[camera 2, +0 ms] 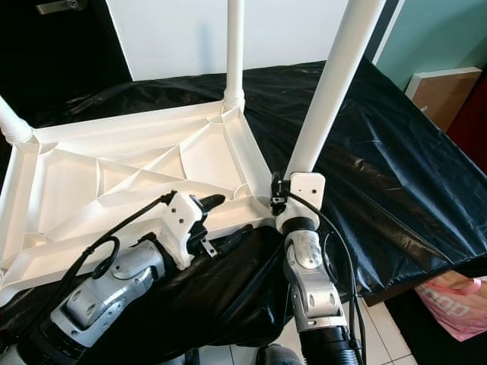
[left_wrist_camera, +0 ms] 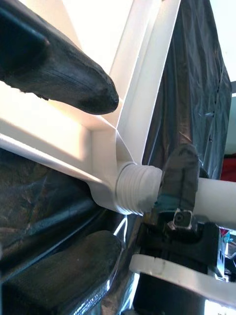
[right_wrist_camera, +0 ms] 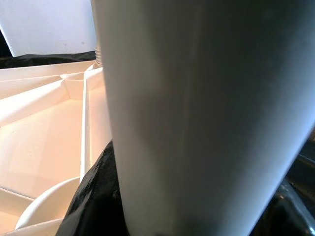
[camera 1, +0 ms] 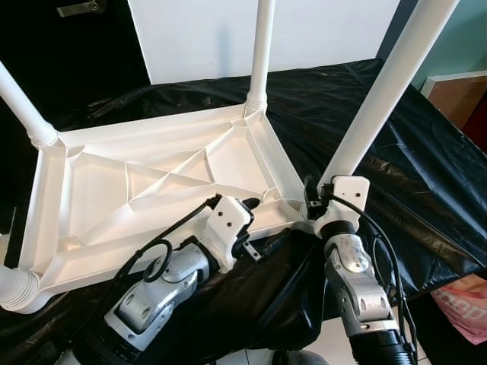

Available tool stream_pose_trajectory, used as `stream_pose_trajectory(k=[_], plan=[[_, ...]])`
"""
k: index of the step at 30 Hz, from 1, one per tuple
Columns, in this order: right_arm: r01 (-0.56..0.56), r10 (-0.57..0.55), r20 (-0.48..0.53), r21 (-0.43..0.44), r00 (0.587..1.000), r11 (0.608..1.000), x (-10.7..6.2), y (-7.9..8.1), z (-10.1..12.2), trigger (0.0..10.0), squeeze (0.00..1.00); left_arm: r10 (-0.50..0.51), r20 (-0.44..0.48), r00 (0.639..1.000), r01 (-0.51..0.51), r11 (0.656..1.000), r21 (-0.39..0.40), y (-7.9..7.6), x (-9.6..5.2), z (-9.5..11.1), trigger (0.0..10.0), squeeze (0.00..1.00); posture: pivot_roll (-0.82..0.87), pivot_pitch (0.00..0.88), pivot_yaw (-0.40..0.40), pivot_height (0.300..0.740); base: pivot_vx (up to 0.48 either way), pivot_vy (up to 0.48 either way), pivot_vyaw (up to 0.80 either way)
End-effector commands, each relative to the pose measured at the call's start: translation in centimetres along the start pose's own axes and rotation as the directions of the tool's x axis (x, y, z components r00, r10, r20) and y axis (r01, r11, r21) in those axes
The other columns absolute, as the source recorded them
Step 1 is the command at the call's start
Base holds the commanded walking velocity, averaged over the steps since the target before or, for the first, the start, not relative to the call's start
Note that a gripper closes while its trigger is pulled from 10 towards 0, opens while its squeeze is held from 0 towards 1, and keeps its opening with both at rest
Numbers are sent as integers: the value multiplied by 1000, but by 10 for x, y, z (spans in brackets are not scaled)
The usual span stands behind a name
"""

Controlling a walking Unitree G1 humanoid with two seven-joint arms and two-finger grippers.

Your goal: Building children table

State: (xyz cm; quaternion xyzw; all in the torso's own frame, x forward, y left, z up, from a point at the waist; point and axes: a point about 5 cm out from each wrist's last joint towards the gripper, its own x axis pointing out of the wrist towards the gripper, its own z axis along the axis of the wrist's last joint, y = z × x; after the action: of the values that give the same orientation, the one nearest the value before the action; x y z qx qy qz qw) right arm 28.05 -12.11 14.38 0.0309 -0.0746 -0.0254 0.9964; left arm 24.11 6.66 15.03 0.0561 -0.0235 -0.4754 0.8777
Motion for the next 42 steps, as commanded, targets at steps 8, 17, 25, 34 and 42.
stream_pose_trajectory(k=[8, 17, 25, 34, 42], plan=[[36, -36, -54, 3, 998, 999, -8, -10, -12, 10000, 1000, -219, -8, 976, 220, 976, 10, -12, -1, -2, 10000, 0, -9, 114, -31, 740, 0, 0, 0], [-50, 51, -14, 14, 999, 999, -7, -13, -7, 10000, 976, -209, -8, 978, 209, 978, 14, -9, -1, -1, 10000, 0, -12, 120, -24, 740, 0, 0, 0], [-216, 215, 16, 7, 976, 976, -5, -23, 0, 10000, 0, -212, -3, 977, 212, 977, 15, -8, 1, 0, 10000, 0, -22, 121, -16, 740, 0, 0, 0], [-478, 479, 0, -59, 878, 876, 5, -34, 4, 10000, 0, -221, 0, 975, 221, 975, 22, -6, 2, 2, 10000, 0, -23, 123, -15, 740, 0, 0, 0], [-651, 649, -53, -102, 759, 752, 16, -34, 5, 10000, 0, -220, 3, 975, 220, 975, 28, -3, 4, 4, 10000, 0, -18, 120, -13, 740, 0, 0, 0]])
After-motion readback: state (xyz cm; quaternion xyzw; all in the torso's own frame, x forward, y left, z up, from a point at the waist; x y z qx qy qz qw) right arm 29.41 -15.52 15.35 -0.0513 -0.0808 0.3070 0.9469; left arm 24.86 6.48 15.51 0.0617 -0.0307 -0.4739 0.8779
